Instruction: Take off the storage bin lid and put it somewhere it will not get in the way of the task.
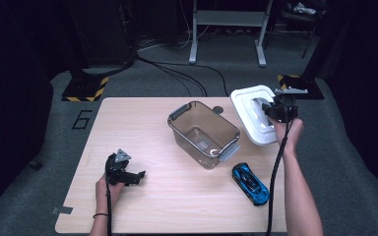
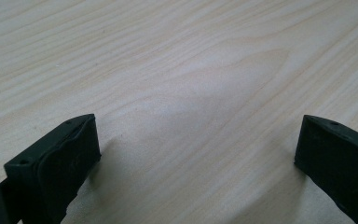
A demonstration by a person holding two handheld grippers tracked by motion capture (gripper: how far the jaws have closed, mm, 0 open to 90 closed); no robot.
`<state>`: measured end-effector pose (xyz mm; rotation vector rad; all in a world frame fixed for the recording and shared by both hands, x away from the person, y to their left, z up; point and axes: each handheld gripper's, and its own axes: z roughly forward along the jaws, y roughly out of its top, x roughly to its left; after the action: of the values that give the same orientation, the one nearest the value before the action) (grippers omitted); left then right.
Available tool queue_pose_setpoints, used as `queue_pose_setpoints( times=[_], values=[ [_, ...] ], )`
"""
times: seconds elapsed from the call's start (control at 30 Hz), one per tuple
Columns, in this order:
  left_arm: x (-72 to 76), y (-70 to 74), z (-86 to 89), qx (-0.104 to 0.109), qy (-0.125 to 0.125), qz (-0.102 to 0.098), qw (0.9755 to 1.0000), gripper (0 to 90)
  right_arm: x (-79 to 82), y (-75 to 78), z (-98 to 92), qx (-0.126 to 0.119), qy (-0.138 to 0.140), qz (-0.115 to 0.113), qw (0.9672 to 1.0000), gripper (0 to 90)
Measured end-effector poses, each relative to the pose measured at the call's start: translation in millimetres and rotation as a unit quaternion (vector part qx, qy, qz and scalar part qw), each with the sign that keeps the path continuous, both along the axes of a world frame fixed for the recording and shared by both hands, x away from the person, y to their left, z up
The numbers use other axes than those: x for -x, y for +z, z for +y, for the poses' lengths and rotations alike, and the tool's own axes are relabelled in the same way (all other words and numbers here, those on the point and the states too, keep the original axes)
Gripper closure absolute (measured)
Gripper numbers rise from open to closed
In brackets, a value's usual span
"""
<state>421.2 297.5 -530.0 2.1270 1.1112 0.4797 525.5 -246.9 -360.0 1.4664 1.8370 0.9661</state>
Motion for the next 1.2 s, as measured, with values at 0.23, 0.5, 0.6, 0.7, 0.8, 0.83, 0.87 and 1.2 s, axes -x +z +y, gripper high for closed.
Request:
queue_pose_setpoints(
  times=[0.23, 0.5, 0.6, 0.7, 0.8, 0.83, 0.87, 1.2],
  values=[
    [0.0, -0.1, -0.1, 0.000, 0.000, 0.000, 1.0000, 0.0, -4.2, -17.1, -1.6, 0.014, -0.015, 0.005, 0.9998, 66.8],
    [0.0, 0.0, -0.1, 0.000, 0.000, 0.000, 1.0000, 0.0, -9.8, -35.0, -0.1, 0.013, -0.021, 0.020, 0.9995, 66.7],
    [0.0, 0.1, 0.1, -0.001, -0.001, 0.000, 1.0000, 0.0, -12.7, -42.2, -0.1, 0.012, -0.022, 0.023, 0.9994, 66.7],
    [0.0, 0.1, 0.1, -0.001, -0.001, 0.000, 1.0000, 0.0, -15.1, -48.7, 0.7, 0.008, -0.023, 0.029, 0.9993, 66.7],
    [0.0, 0.0, 0.0, 0.000, 0.000, 0.000, 1.0000, 0.0, -17.4, -54.6, 2.0, 0.010, -0.024, 0.029, 0.9992, 66.7],
    [0.0, 0.0, 0.0, 0.000, 0.000, 0.000, 1.0000, 0.0, -18.1, -56.4, 2.5, 0.009, -0.027, 0.030, 0.9992, 66.7],
    [0.0, 0.0, 0.0, 0.000, 0.000, 0.000, 1.0000, 0.0, -19.1, -58.5, 2.9, 0.006, -0.028, 0.029, 0.9992, 66.7],
    [0.0, 0.1, 0.1, -0.001, 0.000, 0.000, 1.0000, 0.0, -25.1, -74.8, 1.6, -0.006, -0.038, 0.041, 0.9984, 66.7]
  ],
)
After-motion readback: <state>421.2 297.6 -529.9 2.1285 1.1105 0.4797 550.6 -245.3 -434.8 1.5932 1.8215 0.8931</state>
